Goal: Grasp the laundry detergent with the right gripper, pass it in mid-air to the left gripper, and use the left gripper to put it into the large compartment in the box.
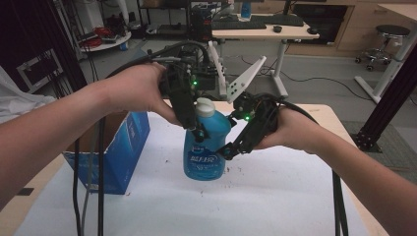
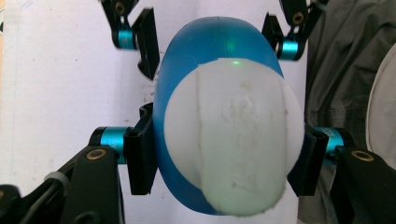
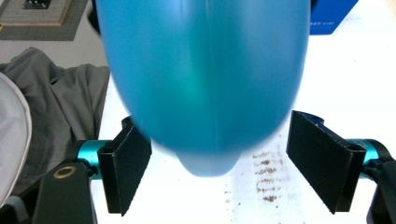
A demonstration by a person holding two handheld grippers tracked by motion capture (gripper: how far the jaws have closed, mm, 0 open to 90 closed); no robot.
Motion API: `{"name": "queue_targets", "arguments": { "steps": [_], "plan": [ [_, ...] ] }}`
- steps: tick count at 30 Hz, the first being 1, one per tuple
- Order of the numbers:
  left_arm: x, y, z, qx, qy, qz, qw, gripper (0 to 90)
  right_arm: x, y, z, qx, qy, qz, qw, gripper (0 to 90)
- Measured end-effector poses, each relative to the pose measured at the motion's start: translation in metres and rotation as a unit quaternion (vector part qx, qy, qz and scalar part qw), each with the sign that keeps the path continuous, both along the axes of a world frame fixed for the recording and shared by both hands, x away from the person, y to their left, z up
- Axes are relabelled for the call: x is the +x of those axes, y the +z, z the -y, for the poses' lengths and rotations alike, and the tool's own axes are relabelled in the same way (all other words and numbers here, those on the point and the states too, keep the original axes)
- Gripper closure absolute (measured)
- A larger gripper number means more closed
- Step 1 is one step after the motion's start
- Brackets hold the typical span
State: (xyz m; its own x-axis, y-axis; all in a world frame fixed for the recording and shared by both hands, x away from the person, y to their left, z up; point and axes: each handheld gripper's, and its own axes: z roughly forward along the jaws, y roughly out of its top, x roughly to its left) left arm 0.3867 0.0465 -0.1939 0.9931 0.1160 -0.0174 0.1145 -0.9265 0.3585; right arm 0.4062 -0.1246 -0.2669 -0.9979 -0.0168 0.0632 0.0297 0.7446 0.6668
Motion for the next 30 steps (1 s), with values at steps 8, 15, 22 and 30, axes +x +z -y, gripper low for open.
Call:
{"name": "queue_targets", "arguments": {
  "steps": [8,15,22,30],
  "plan": [
    [-0.002,0.009,-0.014,-0.007,0.027,0.002,0.9996,38.6,0.005,-0.008,0.019,-0.028,-0.037,0.006,0.9989,12.2],
    [-0.004,0.013,-0.031,-0.006,0.058,0.004,0.9983,38.6,0.015,-0.011,0.052,-0.042,-0.083,-0.002,0.9957,12.2],
    [-0.007,0.028,-0.054,-0.024,0.091,0.01,0.9956,38.6,0.022,-0.015,0.084,-0.047,-0.123,-0.009,0.9912,12.2],
    [-0.01,0.052,-0.083,-0.04,0.134,0.03,0.9897,38.6,0.028,-0.017,0.102,-0.039,-0.145,-0.017,0.9885,12.2]
  ]
}}
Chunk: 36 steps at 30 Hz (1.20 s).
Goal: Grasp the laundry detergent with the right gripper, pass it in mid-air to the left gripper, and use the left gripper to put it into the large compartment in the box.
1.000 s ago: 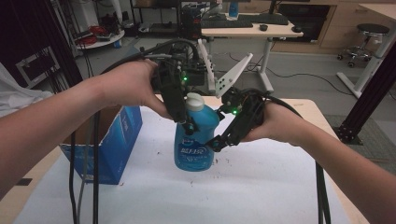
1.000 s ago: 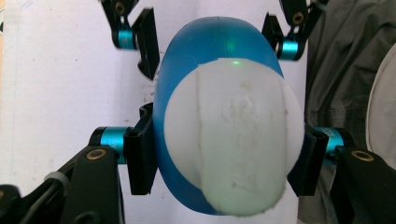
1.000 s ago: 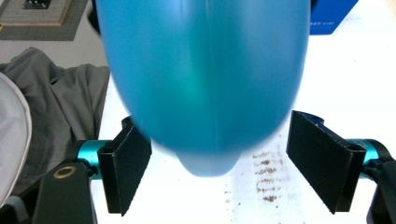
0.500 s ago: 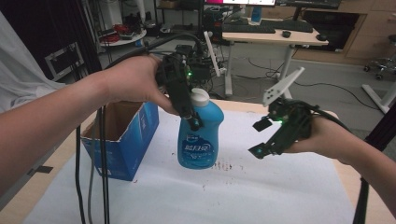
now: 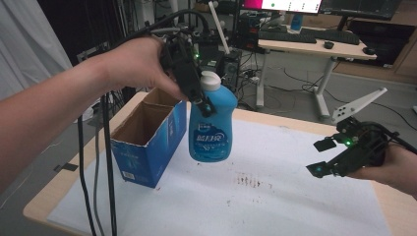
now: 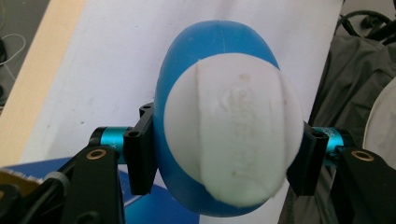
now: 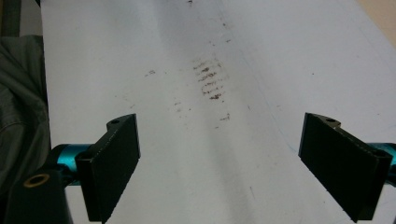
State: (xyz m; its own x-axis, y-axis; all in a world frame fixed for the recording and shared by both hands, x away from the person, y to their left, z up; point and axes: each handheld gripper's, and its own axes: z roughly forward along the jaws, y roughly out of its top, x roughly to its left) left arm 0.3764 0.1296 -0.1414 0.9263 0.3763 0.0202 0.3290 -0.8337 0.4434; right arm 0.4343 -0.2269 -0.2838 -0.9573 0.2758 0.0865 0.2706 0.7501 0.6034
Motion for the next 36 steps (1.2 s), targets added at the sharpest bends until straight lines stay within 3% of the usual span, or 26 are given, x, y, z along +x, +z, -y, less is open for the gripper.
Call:
{"name": "queue_targets", "arguments": {
  "steps": [12,23,28,36],
  "plan": [
    [-0.008,0.022,-0.046,-0.02,0.064,0.022,0.9975,38.6,0.007,-0.001,0.016,0.003,-0.022,-0.003,0.9998,12.3],
    [-0.015,0.036,-0.083,-0.026,0.125,0.038,0.991,38.6,0.01,-0.003,0.027,0.0,-0.036,0.001,0.9993,12.3],
    [-0.015,0.039,-0.1,-0.027,0.156,0.043,0.9864,38.6,0.012,-0.006,0.032,-0.006,-0.044,0.0,0.999,12.3],
    [-0.016,0.039,-0.127,-0.027,0.211,0.051,0.9758,38.6,0.014,-0.005,0.039,-0.006,-0.056,0.0,0.9984,12.3]
  ]
}}
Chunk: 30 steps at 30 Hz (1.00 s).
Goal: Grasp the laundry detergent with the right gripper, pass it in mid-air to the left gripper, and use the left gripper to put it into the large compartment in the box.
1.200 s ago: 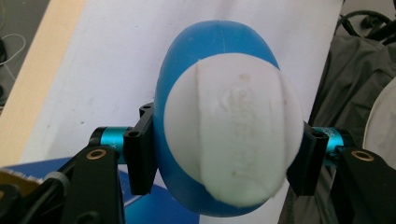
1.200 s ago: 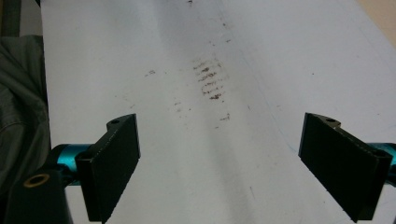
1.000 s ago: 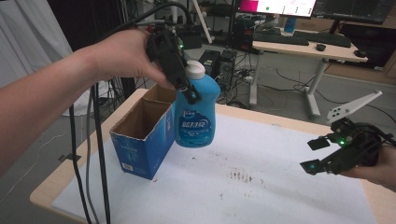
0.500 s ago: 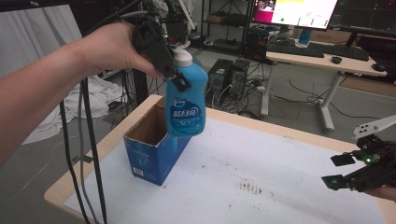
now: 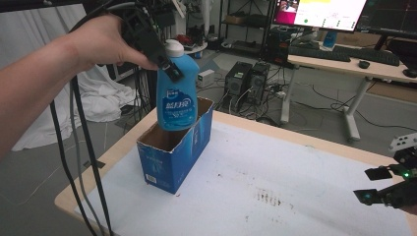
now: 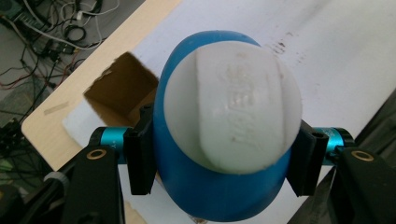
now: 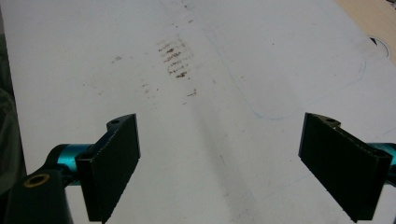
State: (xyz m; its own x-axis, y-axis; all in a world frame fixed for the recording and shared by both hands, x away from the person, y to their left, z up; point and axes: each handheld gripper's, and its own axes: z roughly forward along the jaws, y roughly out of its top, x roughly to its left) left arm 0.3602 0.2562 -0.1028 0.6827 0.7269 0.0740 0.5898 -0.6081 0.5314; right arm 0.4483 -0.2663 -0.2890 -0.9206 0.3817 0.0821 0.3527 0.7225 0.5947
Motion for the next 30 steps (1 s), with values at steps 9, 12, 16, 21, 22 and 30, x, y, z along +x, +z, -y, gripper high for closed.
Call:
{"name": "queue_targets", "arguments": {
  "steps": [9,12,16,21,22,30],
  "plan": [
    [0.002,-0.009,-0.015,0.016,0.046,0.013,0.9987,38.6,0.002,-0.002,0.0,-0.003,0.0,0.002,1.0,12.3],
    [0.005,-0.015,-0.019,0.012,0.051,0.008,0.9986,38.6,0.002,-0.002,-0.001,-0.005,0.0,0.0,1.0,12.3],
    [0.007,-0.024,-0.021,0.011,0.054,-0.003,0.9985,38.6,0.002,-0.003,-0.001,-0.006,0.002,0.001,1.0,12.3],
    [0.012,-0.036,-0.021,0.017,0.05,-0.021,0.9984,38.6,0.001,-0.003,-0.001,-0.008,0.003,-0.002,1.0,12.2],
    [0.014,-0.039,-0.02,0.019,0.05,-0.025,0.9982,38.6,0.001,-0.003,-0.001,-0.009,0.002,-0.002,1.0,12.3],
    [0.024,-0.056,-0.012,0.047,0.032,-0.059,0.9967,38.6,-0.002,-0.004,0.001,-0.009,0.002,-0.004,1.0,12.3]
  ]
}}
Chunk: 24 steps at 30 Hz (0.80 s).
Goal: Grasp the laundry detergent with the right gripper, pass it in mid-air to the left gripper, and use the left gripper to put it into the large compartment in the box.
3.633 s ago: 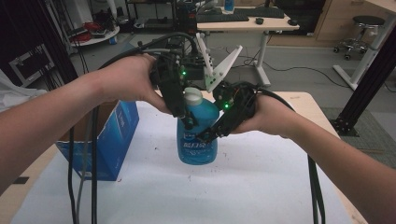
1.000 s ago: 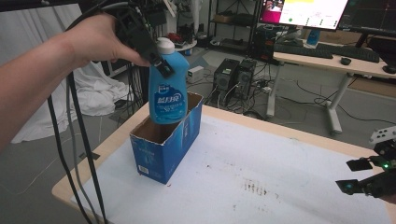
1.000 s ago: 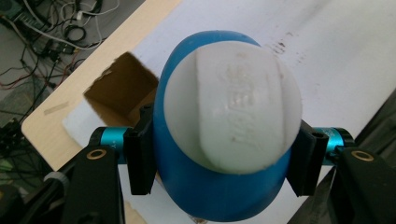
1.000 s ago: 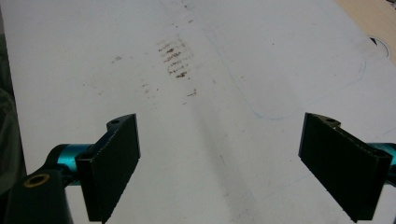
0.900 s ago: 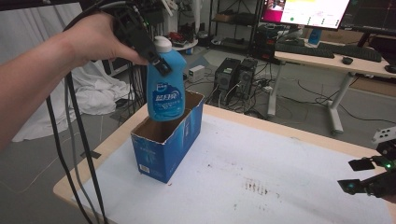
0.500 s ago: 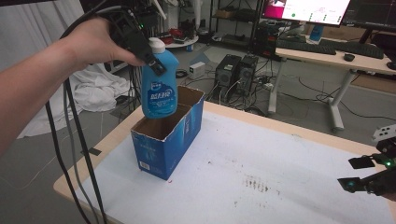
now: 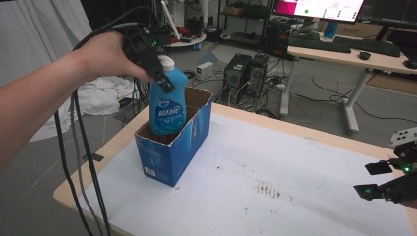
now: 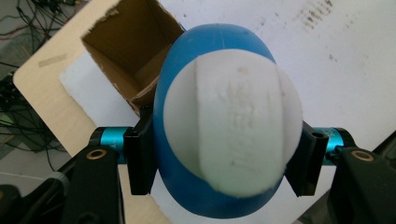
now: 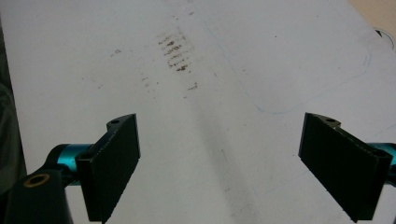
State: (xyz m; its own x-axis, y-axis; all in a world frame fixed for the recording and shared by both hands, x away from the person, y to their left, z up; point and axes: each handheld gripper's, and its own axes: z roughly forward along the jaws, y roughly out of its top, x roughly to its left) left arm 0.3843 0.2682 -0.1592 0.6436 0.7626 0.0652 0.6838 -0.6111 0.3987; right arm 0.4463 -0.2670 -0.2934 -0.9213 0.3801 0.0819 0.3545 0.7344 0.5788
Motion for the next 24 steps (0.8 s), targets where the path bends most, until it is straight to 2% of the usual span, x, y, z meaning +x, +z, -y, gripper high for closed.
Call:
{"name": "queue_targets", "arguments": {
  "steps": [5,9,13,24],
  "plan": [
    [0.005,-0.01,0.003,0.012,-0.004,-0.019,0.9997,38.6,-0.002,-0.002,0.002,-0.003,0.001,0.0,1.0,12.3],
    [0.009,-0.022,0.007,0.032,-0.011,-0.038,0.9987,38.6,-0.004,-0.002,0.003,-0.003,0.001,-0.001,1.0,12.3],
    [0.012,-0.032,0.008,0.038,-0.013,-0.052,0.9978,38.6,-0.004,-0.001,0.004,-0.003,0.0,-0.001,1.0,12.3],
    [0.017,-0.07,0.011,0.081,-0.027,-0.089,0.9923,38.6,-0.002,-0.002,0.005,0.0,0.001,-0.003,1.0,12.3]
  ]
}}
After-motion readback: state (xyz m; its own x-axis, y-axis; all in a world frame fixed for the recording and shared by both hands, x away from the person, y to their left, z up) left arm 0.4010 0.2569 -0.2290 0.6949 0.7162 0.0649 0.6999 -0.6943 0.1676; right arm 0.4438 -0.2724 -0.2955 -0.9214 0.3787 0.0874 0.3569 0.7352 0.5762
